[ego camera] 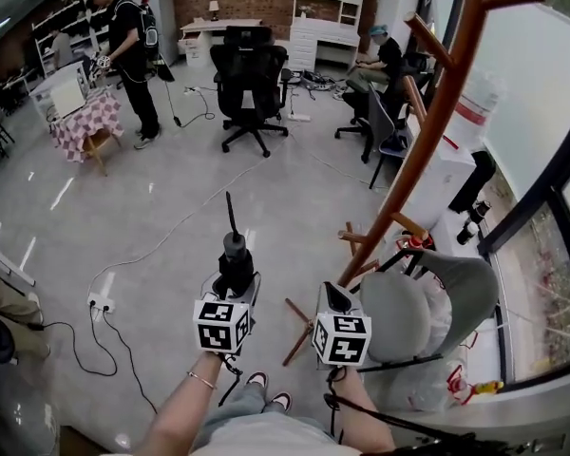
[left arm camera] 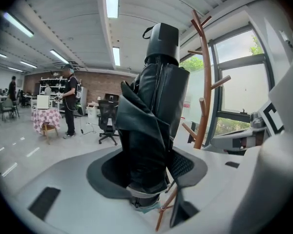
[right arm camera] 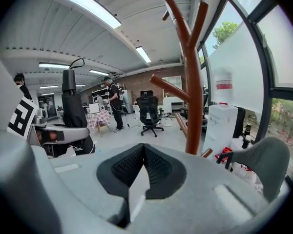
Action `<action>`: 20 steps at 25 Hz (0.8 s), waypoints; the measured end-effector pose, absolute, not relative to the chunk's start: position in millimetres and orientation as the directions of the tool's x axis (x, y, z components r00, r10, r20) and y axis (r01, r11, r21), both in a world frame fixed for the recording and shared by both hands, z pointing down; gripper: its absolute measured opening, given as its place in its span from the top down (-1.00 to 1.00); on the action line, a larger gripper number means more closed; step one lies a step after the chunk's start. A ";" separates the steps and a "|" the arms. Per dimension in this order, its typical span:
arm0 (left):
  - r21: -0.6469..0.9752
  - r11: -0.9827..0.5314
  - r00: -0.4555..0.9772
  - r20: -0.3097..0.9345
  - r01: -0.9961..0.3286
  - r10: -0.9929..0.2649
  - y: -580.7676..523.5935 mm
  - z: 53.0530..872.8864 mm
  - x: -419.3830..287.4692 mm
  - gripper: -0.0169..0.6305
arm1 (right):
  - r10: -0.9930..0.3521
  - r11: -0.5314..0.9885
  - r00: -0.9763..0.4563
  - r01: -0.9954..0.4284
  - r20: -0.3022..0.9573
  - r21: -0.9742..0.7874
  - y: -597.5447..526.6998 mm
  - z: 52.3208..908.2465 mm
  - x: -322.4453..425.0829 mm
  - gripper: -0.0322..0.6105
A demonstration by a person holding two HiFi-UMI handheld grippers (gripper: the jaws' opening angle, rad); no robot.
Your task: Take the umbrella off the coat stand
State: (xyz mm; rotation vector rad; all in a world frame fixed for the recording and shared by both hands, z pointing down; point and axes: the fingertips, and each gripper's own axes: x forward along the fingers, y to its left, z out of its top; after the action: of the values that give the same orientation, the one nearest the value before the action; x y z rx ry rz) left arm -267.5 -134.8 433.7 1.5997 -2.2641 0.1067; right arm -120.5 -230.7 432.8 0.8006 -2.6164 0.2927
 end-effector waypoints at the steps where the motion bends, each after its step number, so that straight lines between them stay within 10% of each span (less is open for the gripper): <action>1: 0.145 0.372 -0.308 0.338 -0.917 -0.889 -127.0 432.1 -274.4 0.27 | -0.486 0.822 -0.770 -0.564 0.414 -0.083 -227.7 429.2 -129.1 0.89; 20: 0.162 0.570 -0.513 0.290 -0.805 -0.808 -30.7 405.3 -349.9 0.27 | -0.349 0.922 -0.870 -0.386 0.347 -0.040 -175.8 389.5 -243.2 0.89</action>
State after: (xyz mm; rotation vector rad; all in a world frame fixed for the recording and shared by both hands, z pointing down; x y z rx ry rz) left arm -349.9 -30.7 405.3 1.3184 -2.4735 -0.0099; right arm -243.2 -175.8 389.5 0.5411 -2.7451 0.1538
